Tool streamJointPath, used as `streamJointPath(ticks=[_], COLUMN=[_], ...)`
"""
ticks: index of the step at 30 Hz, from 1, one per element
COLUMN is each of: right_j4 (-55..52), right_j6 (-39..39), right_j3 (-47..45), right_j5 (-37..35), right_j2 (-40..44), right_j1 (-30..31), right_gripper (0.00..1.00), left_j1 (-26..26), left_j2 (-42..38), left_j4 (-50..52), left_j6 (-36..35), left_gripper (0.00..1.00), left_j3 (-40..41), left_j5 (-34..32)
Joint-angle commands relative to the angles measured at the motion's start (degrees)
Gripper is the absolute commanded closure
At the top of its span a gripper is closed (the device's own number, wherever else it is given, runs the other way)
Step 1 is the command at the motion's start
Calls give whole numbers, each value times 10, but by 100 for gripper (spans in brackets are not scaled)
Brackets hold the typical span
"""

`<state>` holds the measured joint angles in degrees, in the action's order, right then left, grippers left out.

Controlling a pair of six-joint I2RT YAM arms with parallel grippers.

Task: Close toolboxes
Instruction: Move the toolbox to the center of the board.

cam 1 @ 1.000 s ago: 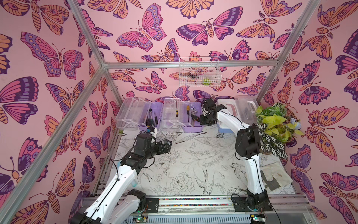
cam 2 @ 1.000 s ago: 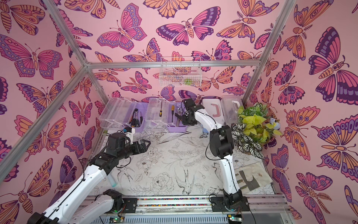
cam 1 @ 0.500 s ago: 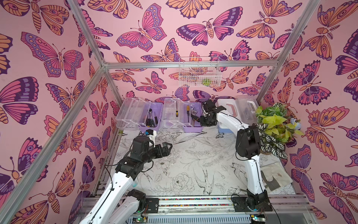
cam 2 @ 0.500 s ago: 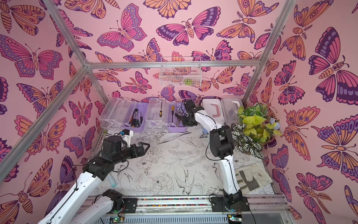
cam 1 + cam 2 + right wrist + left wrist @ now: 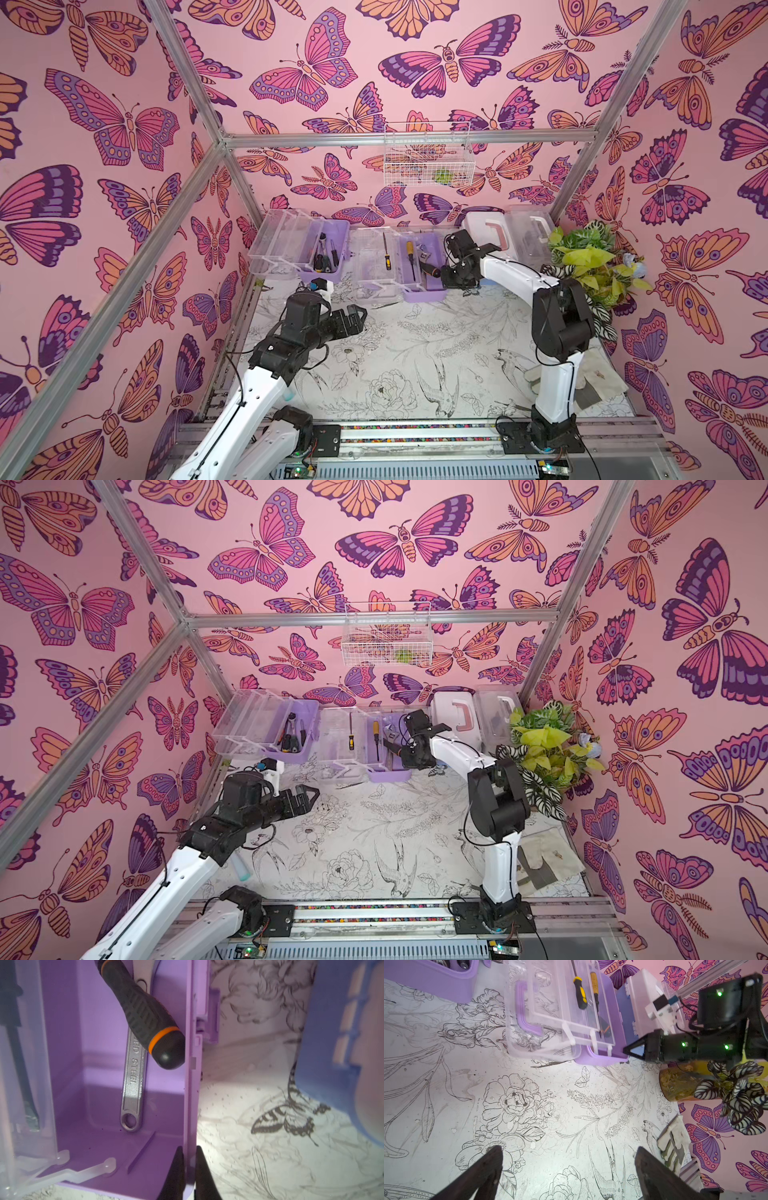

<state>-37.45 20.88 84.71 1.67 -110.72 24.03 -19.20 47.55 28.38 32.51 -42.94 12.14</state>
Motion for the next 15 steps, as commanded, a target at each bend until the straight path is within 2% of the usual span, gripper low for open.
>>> streamJointPath(ticks=[1,5,11,15], right_j4=[-46,-24,-14,-3], right_j6=[-1,34,79,99], right_j3=[-79,-174,-272,-318], right_j5=[8,28,39,57], right_j2=[42,96,180,237], right_j1=[21,35,57,65], right_gripper=[89,88,87,85], left_j1=[-3,-3,-2,-2], left_j2=[11,22,-5,-23], left_j4=[-6,-29,-55,-64], left_j6=[9,25,54,75], left_gripper=[1,2,7,15], left_j3=[5,24,78,120], left_j5=[-25,-34,-63,-70])
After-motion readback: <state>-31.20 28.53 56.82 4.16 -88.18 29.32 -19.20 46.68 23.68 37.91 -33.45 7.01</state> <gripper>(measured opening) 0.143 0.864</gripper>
